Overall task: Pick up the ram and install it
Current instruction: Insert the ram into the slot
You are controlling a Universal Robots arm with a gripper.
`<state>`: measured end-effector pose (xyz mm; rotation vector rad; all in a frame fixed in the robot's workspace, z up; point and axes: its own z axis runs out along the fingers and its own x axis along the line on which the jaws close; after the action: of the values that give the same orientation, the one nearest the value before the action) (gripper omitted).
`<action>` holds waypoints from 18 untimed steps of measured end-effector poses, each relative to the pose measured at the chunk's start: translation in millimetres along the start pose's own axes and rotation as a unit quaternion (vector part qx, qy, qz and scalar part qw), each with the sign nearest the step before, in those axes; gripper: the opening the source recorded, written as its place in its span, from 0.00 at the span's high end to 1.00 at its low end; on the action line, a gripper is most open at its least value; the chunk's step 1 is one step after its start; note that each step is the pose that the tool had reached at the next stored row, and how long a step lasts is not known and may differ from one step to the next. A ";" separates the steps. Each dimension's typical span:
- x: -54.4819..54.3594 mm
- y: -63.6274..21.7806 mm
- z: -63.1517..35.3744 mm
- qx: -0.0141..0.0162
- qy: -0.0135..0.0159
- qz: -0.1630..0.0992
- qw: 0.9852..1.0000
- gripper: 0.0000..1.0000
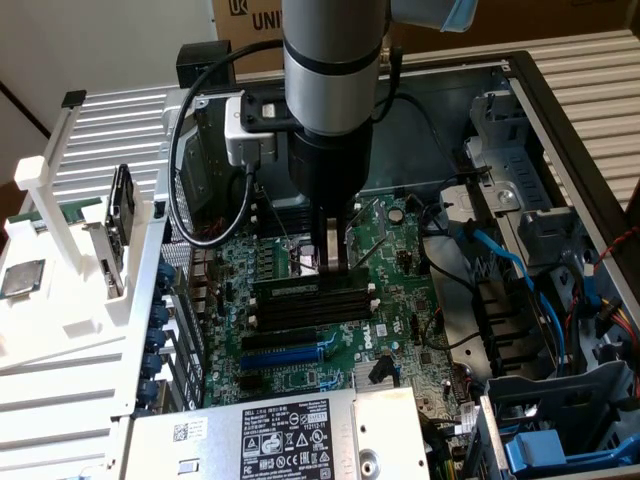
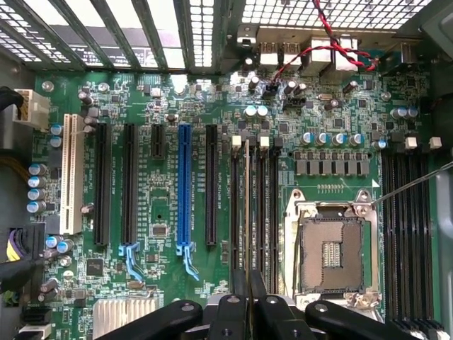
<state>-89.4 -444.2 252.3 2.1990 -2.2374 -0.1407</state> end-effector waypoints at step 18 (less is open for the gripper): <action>-3.0 1.2 3.2 0.010 0.013 0.000 1.000 0.87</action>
<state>-90.7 -441.0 249.3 2.1967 -2.2357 -0.0903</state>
